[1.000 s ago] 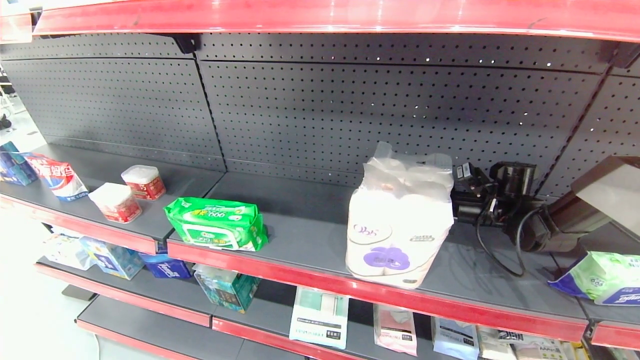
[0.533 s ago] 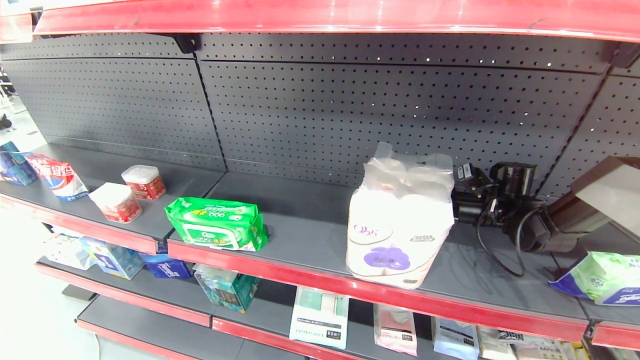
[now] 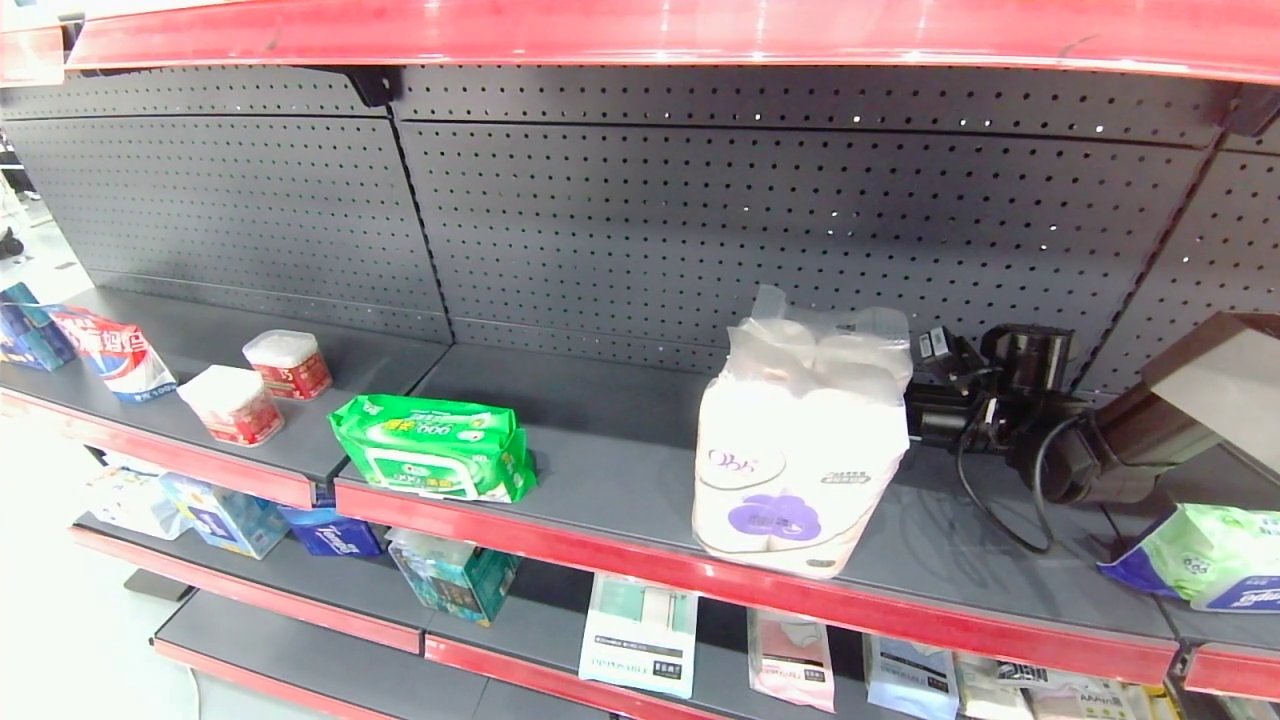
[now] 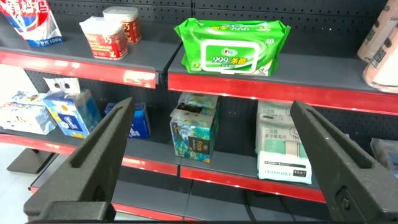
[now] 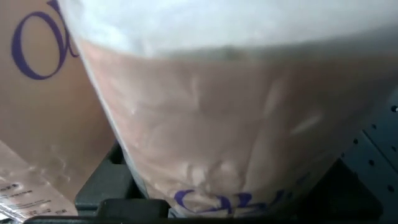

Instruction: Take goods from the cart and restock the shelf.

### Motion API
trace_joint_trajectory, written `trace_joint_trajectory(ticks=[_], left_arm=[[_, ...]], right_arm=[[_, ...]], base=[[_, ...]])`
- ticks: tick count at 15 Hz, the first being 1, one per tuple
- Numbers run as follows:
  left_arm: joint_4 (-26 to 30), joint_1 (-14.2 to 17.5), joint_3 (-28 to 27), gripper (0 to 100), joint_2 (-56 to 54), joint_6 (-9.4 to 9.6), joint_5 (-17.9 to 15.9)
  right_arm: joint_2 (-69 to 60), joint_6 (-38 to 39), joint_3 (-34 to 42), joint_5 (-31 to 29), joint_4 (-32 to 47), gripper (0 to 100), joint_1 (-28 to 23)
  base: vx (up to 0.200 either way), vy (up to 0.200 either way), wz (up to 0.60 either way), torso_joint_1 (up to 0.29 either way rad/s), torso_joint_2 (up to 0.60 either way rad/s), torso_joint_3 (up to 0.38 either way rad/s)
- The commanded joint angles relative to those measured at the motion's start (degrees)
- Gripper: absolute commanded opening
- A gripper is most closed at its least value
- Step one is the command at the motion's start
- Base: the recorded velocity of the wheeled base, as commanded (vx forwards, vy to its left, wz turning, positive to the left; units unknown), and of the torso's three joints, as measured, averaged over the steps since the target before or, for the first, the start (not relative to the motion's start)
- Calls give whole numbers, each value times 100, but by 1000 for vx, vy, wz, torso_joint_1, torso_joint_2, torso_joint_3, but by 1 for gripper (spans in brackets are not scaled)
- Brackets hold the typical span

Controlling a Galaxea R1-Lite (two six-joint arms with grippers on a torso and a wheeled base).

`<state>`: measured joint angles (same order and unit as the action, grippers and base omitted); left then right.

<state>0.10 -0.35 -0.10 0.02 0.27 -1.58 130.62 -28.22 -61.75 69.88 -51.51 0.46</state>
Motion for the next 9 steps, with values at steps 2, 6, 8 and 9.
trace_joint_trajectory(ticks=[2, 6, 8, 9], left_arm=[[-1, 0, 1, 100, -2, 0, 0], [-1, 0, 1, 100, -2, 0, 0], [-1, 0, 1, 100, -2, 0, -9], [-1, 0, 1, 100, -2, 0, 0]], right_arm=[[7, -26, 5, -97, -9, 0, 24], [7, 1, -4, -185, 0, 0, 24], [-2, 1, -31, -185, 0, 0, 42], [-2, 1, -22, -194, 0, 0, 42]], base=[[0, 0, 0, 0, 0, 0], [0, 0, 0, 0, 0, 0], [0, 0, 0, 0, 0, 0], [0, 0, 0, 0, 0, 0]])
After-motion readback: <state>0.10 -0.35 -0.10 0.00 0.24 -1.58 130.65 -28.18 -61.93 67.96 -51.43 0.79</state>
